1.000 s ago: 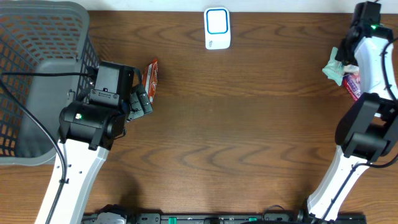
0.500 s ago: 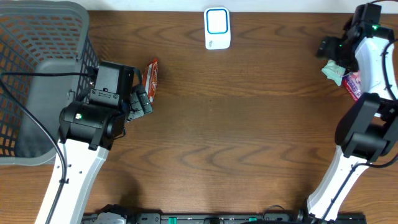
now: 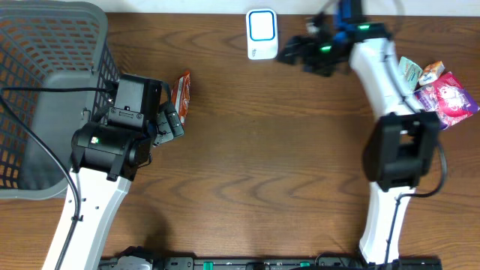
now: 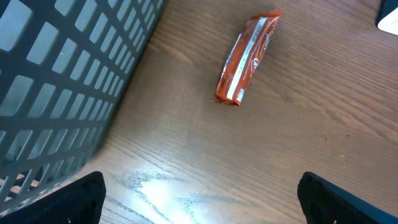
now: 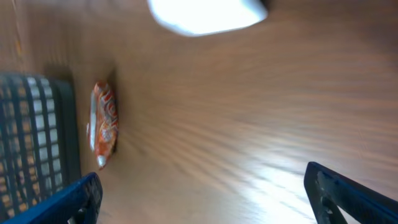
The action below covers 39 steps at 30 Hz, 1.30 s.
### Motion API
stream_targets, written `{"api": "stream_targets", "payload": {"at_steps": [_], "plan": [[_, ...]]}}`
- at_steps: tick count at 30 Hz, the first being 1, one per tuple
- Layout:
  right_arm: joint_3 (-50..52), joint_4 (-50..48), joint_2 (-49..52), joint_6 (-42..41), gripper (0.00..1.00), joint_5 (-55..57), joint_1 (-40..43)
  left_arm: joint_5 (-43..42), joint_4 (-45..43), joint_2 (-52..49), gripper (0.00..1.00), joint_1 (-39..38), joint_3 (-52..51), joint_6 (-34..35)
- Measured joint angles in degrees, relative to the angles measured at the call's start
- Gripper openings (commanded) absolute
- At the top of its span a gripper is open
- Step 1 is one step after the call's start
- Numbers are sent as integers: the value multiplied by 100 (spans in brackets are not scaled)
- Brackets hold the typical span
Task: Scan the item barcode
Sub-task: 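Move the right gripper left to the red snack bar and grasp it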
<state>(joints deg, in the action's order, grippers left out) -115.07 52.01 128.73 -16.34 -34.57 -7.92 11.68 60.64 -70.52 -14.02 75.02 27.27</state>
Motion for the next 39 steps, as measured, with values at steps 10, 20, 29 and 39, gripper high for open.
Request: {"api": "stream_targets", "payload": {"at_steps": [10,20,29,39], "plan": [[7,-1172,2,-1578,93,1504,-2146,0,2,0,98,0,-2,0],[4,-2398,743,-2754,90,1281,-2684,0,2,0,98,0,-2,0],[15,-2763,1364,-3296,85,866,-3136,0,2,0,98,0,-2,0],[11,-2758,1473,-3624,36,986,-3615,0,2,0,98,0,-2,0]]}}
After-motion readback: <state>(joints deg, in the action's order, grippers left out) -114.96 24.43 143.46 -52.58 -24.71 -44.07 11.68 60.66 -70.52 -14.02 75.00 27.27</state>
